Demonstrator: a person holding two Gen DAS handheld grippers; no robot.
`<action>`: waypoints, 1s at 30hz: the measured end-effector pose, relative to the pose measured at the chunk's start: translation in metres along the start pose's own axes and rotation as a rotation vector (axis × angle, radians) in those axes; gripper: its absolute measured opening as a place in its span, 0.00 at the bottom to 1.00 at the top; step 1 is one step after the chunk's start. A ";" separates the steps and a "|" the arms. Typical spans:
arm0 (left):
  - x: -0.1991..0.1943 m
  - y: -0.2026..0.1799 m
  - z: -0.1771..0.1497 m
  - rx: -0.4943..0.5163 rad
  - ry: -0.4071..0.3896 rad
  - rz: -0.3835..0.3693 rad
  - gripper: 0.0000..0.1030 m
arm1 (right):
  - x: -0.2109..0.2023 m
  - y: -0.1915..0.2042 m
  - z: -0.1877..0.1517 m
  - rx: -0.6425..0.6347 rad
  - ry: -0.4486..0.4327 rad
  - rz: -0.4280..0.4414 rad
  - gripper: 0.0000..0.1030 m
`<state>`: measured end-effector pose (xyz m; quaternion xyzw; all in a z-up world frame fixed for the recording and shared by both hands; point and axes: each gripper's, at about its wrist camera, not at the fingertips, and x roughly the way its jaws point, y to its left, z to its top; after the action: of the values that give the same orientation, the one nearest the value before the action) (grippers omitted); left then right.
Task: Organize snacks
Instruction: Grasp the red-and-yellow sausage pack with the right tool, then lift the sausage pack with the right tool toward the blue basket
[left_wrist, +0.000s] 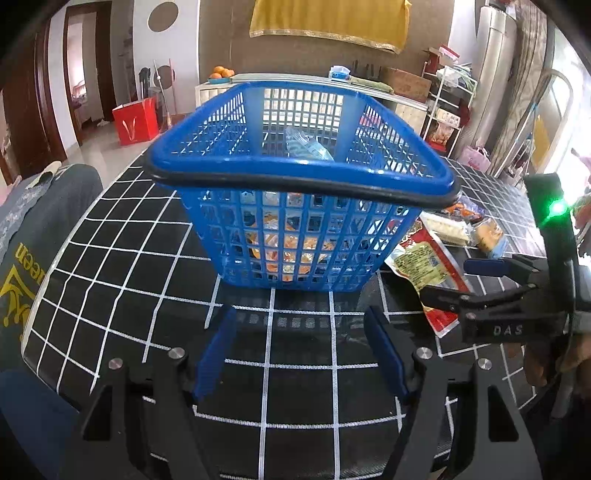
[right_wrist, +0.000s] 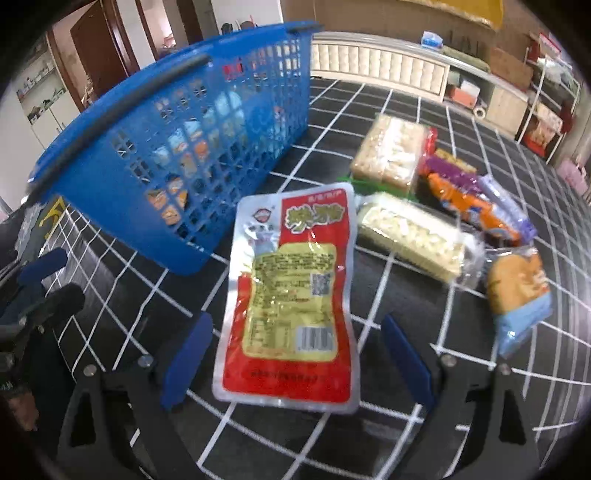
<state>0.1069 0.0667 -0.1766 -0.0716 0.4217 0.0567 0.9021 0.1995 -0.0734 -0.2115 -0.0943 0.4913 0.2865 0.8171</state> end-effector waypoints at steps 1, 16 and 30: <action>0.002 0.000 0.000 0.000 0.001 0.001 0.67 | 0.003 0.001 0.000 0.002 0.002 0.004 0.92; 0.014 0.008 0.002 -0.065 0.017 -0.030 0.67 | 0.009 0.026 0.001 -0.077 -0.053 -0.039 0.59; -0.009 -0.005 0.000 -0.041 -0.024 -0.037 0.67 | -0.035 0.032 -0.038 -0.011 -0.118 -0.037 0.26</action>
<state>0.1022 0.0613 -0.1687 -0.0973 0.4080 0.0496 0.9064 0.1409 -0.0767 -0.1966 -0.0909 0.4388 0.2791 0.8493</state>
